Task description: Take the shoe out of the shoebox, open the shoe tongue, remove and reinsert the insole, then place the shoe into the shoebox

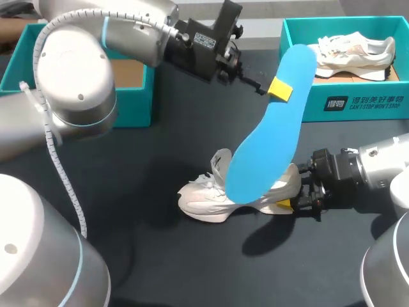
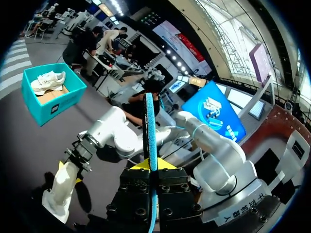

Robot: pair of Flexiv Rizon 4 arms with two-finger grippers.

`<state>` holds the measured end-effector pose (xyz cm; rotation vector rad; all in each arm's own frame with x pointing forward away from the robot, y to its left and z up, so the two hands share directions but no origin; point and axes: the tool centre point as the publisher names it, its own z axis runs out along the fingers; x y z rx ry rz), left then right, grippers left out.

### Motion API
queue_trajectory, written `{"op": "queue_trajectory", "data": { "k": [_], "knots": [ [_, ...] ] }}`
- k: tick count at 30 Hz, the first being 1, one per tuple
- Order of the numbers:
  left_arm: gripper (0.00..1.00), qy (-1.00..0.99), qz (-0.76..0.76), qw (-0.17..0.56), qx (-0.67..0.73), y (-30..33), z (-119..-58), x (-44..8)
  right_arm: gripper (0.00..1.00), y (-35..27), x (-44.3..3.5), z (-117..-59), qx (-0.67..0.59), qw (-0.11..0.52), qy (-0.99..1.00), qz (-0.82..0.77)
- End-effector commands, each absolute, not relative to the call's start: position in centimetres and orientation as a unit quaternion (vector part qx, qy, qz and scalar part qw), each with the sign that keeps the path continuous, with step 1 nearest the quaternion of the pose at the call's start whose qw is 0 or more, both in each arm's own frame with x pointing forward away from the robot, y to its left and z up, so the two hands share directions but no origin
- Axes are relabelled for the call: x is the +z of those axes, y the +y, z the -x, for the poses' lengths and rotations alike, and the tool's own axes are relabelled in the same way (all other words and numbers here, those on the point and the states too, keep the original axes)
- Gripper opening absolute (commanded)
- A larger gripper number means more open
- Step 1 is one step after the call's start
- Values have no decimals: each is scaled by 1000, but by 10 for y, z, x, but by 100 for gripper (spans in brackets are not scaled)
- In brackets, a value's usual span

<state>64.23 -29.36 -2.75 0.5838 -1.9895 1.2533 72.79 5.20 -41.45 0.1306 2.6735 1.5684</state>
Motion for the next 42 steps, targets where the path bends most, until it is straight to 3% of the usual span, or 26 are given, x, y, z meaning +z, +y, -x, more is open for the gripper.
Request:
{"op": "queue_trajectory", "data": {
  "k": [1,23,30,42],
  "knots": [
    [0,-740,-256,425,453,-293,-649,-25,0,56,-419,-729,503,20,863,-43],
    [0,-735,-251,423,466,-293,-649,-19,0,56,-419,-729,503,20,863,-43],
    [0,-712,-241,367,549,-292,-635,4,0,56,-419,-729,503,20,863,-43],
    [0,-688,-222,355,593,-290,-607,54,0,56,-419,-729,503,20,863,-43]
  ]
}}
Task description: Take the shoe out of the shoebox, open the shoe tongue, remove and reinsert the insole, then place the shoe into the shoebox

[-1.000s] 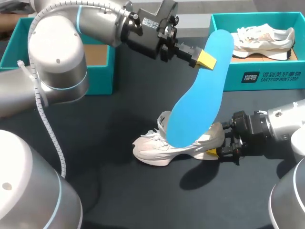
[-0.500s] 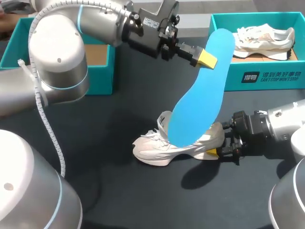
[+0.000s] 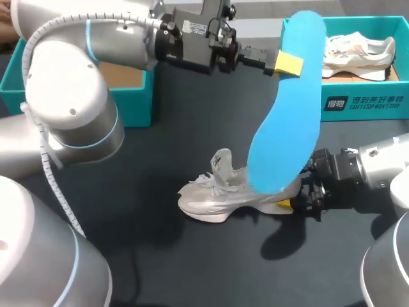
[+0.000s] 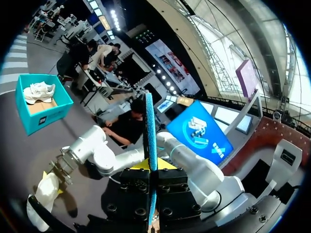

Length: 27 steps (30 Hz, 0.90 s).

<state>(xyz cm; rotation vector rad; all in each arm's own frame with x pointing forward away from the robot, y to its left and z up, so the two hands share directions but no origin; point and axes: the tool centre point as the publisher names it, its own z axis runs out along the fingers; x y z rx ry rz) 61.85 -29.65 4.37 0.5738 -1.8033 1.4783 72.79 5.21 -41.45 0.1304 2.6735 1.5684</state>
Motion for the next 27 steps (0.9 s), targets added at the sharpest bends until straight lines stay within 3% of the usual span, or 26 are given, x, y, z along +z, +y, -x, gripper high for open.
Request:
{"op": "queue_trajectory", "data": {
  "k": [1,10,27],
  "knots": [
    [0,-684,-218,358,597,-289,-606,57,0,56,-419,-729,503,20,863,-43],
    [0,-660,-190,392,612,-278,-599,68,0,56,-419,-729,503,20,863,-43],
    [0,-650,-213,392,615,-243,-574,67,0,56,-419,-729,503,20,863,-43]
  ]
}}
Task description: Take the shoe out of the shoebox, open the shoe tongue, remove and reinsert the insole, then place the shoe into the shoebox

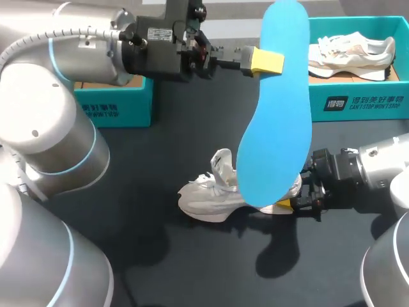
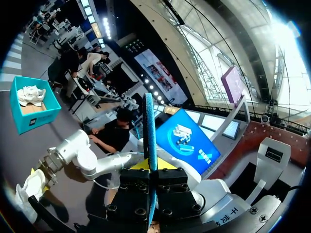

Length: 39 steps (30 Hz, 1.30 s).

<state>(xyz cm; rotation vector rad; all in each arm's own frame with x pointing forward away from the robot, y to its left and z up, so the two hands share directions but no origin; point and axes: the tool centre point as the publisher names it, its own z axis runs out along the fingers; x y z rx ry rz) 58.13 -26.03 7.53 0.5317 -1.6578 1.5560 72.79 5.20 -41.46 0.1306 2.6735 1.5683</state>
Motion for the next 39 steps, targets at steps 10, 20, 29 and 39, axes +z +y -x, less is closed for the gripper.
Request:
{"op": "queue_trajectory", "data": {
  "k": [10,20,29,39],
  "knots": [
    [0,-646,-216,405,610,-239,-577,63,0,56,-419,-729,503,20,863,-43],
    [0,-641,-221,404,614,-239,-578,64,0,56,-419,-729,503,20,863,-43],
    [0,-641,-221,404,614,-239,-578,64,0,56,-419,-729,503,20,863,-43],
    [0,-641,-221,404,614,-239,-578,64,100,56,-419,-729,503,20,863,-43]
  ]
}}
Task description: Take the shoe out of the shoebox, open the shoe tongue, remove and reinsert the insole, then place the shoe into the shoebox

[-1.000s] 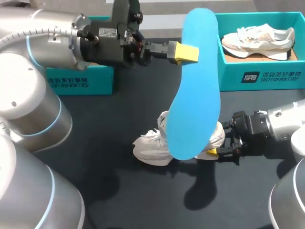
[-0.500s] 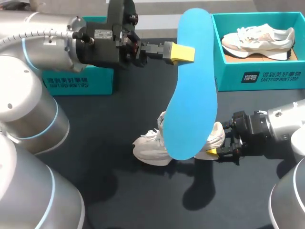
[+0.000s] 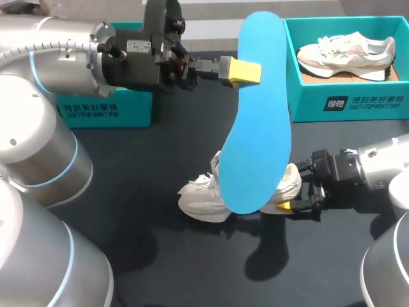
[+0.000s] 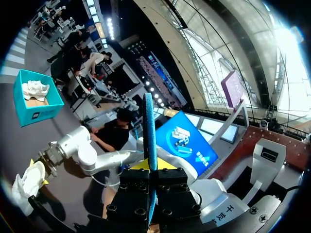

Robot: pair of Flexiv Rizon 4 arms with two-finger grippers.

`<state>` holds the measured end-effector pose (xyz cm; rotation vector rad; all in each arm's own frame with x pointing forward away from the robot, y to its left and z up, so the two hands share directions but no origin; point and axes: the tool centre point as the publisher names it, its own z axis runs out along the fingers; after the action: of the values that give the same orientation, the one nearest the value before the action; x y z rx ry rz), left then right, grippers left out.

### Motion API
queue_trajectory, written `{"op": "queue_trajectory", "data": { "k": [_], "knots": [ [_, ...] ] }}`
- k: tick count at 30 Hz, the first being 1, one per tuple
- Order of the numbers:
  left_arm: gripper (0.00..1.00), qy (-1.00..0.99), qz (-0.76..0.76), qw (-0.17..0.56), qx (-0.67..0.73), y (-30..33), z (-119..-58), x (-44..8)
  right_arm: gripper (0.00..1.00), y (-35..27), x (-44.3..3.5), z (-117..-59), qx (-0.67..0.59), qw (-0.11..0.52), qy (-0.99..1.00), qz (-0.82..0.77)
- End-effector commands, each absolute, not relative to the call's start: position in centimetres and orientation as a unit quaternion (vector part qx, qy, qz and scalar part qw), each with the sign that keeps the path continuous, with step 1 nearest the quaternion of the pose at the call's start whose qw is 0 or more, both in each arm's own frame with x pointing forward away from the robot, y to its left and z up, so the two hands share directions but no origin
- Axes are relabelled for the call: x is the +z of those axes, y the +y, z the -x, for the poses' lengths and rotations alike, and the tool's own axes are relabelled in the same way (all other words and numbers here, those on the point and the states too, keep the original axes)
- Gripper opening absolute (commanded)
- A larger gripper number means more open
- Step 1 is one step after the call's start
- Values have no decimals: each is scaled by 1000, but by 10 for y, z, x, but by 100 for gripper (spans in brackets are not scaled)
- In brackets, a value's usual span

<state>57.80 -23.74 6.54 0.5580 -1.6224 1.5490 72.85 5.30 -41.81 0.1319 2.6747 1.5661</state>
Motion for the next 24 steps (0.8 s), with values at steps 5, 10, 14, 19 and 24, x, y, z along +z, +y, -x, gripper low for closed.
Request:
{"op": "queue_trajectory", "data": {
  "k": [5,10,14,19,24],
  "knots": [
    [0,-641,-221,404,614,-239,-578,64,100,49,-409,-728,483,28,874,-47],
    [0,-641,-221,404,614,-239,-578,64,100,40,-403,-726,470,32,880,-56],
    [0,-641,-221,404,614,-239,-578,64,100,34,-401,-725,456,29,887,-64],
    [0,-641,-221,404,614,-239,-578,64,100,31,-391,-720,415,28,907,-69],
    [0,-641,-221,404,614,-239,-578,64,100,22,-384,-719,360,19,930,-75]
  ]
}}
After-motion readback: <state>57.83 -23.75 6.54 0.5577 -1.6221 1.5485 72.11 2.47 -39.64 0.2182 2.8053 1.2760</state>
